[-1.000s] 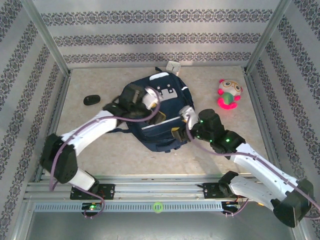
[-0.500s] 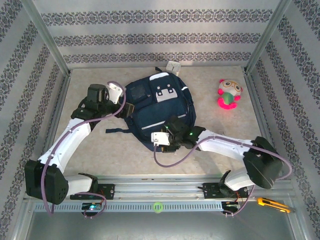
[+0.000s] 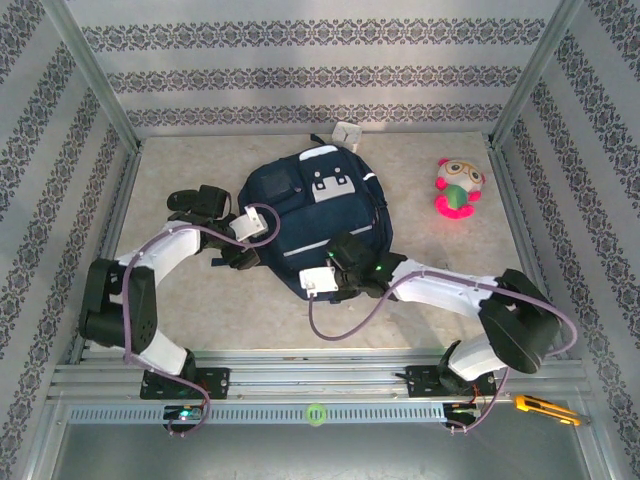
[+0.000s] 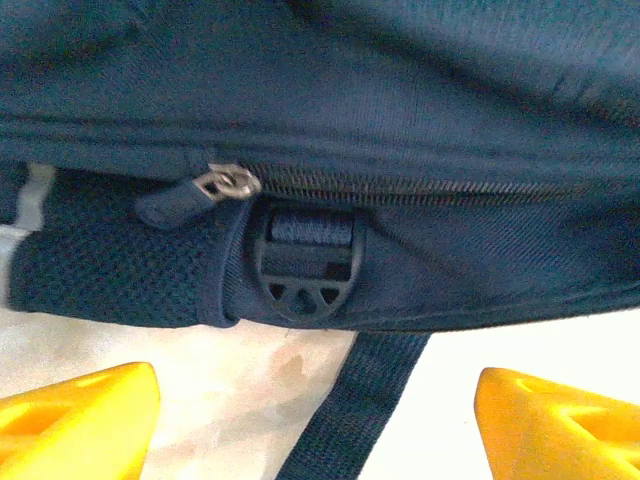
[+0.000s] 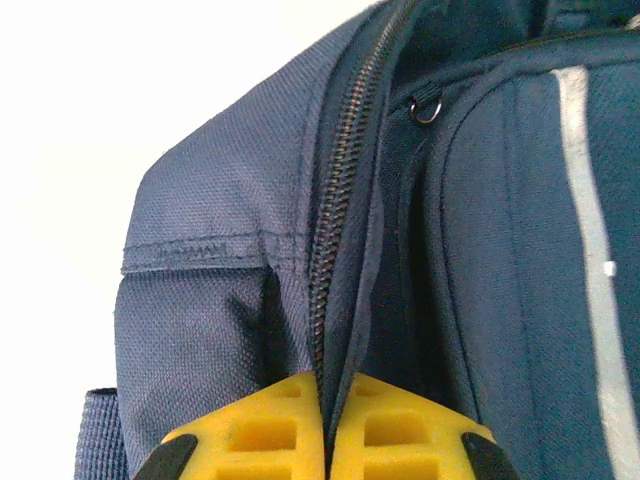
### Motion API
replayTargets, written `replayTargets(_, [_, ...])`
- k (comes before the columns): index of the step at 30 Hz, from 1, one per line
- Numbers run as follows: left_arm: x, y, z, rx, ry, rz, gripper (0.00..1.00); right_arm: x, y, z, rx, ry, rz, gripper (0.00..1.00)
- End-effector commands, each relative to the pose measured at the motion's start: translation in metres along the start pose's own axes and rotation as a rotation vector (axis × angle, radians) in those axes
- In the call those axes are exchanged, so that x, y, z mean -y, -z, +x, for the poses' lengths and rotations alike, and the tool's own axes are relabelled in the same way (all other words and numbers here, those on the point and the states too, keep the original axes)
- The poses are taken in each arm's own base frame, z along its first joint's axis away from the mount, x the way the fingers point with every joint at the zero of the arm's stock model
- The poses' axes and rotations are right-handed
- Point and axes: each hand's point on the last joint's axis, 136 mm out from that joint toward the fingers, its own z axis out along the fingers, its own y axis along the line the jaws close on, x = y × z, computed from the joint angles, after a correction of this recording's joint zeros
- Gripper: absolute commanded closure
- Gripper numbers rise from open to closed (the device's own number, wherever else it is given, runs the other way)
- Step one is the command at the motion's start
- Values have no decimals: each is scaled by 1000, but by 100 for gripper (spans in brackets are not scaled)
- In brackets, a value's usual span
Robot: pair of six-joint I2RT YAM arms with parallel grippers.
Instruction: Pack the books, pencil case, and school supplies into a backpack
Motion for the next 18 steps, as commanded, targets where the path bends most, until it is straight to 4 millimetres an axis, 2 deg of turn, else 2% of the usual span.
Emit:
replayTargets(1, [-7, 3, -11, 63, -175, 57, 18, 7, 17, -1, 22, 73, 36, 100])
replayTargets(10, [-22, -7, -44, 247, -181, 217, 18, -1, 14, 9, 1, 64, -3, 100])
replayTargets(18, [-24, -29, -29, 148, -196, 350, 23, -3, 12, 7, 8, 56, -21, 100])
